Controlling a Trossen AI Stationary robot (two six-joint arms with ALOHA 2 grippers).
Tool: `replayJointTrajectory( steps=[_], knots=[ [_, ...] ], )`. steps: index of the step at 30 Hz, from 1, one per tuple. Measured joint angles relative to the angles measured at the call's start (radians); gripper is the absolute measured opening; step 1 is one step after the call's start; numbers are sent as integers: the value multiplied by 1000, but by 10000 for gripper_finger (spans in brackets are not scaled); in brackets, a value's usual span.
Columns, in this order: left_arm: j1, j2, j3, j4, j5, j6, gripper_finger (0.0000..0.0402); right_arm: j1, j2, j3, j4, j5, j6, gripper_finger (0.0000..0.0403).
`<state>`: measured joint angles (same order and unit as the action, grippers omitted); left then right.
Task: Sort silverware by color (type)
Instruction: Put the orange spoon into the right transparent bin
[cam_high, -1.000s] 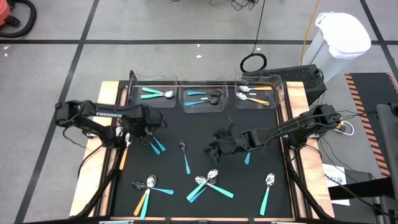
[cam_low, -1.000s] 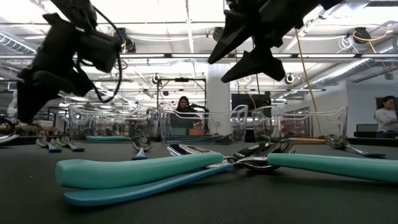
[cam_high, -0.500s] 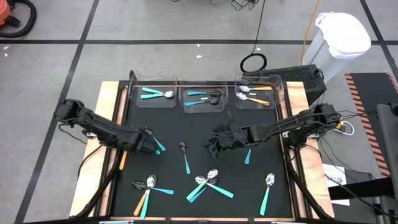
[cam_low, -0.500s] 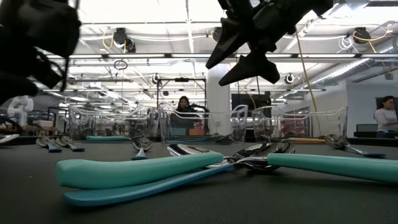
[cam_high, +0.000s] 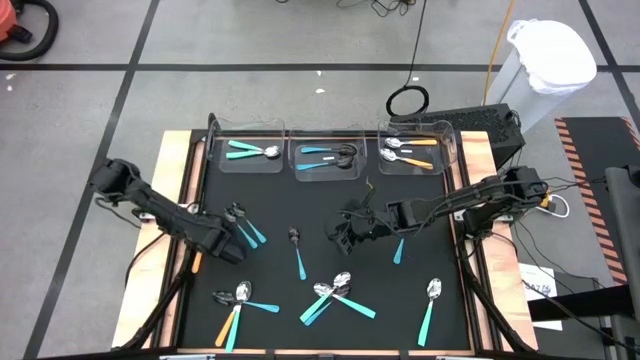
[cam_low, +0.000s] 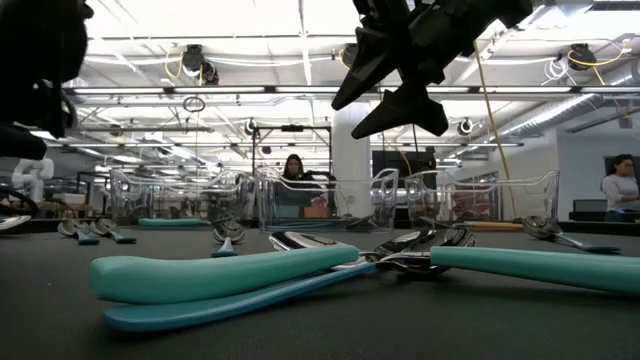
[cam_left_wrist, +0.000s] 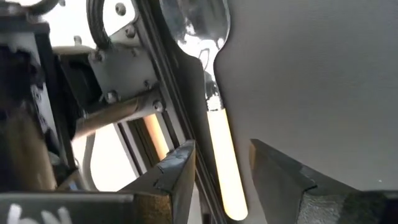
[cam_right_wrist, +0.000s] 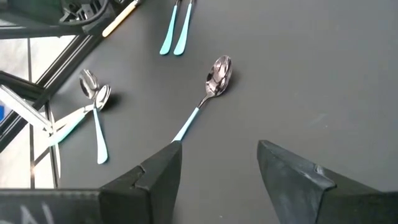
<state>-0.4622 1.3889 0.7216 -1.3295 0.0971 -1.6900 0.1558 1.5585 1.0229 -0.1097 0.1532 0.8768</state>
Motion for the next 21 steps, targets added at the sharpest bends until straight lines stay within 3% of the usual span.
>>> replayJointTrajectory(
  steps=[11,17,21],
  knots=[
    [-146,169,0,14,-48,-162,62,-4,0,0,0,0,-7,205],
    [-149,250,-8,132,-45,-160,54,-30,0,0,0,-44,-40,205],
    [-149,284,-9,122,-26,-96,58,-48,0,0,-3,-79,-56,205]
  ],
)
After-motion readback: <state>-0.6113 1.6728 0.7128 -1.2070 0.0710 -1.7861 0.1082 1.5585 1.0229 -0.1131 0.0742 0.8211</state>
